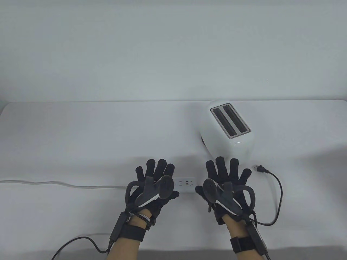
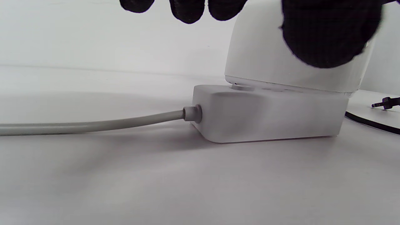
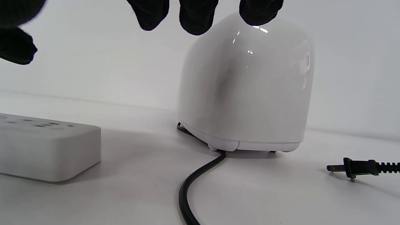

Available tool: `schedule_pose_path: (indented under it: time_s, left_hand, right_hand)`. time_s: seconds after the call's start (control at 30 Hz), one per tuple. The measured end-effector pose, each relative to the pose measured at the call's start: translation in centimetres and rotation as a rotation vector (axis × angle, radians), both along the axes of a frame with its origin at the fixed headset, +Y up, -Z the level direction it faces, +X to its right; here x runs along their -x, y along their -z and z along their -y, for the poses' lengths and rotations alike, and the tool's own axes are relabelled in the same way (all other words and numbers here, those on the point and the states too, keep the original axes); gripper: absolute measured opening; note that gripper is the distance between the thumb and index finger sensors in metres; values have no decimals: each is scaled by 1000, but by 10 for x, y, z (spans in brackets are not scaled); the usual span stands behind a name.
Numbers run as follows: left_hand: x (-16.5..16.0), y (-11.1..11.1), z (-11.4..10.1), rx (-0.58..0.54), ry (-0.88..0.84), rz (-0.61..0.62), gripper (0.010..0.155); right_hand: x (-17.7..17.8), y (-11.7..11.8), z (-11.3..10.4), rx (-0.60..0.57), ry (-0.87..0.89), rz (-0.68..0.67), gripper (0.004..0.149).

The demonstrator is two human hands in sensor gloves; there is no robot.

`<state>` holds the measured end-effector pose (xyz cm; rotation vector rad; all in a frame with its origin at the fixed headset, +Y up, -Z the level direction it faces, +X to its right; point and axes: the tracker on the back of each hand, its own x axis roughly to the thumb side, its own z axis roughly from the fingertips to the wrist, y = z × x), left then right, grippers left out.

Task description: Unplug the toaster

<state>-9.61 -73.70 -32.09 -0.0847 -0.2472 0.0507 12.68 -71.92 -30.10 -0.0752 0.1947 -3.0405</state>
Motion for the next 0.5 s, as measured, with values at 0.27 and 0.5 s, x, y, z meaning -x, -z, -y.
schedule_pose_path:
  time_s: [0.27, 0.5]
  left_hand:
    - [-1, 0, 1, 7, 4, 0, 99]
    - [-5, 1, 3, 24, 16, 4, 99]
  right_hand:
    - [-6, -3, 5, 16, 35, 7, 96]
    - [-12, -6, 6, 21, 45, 17, 96]
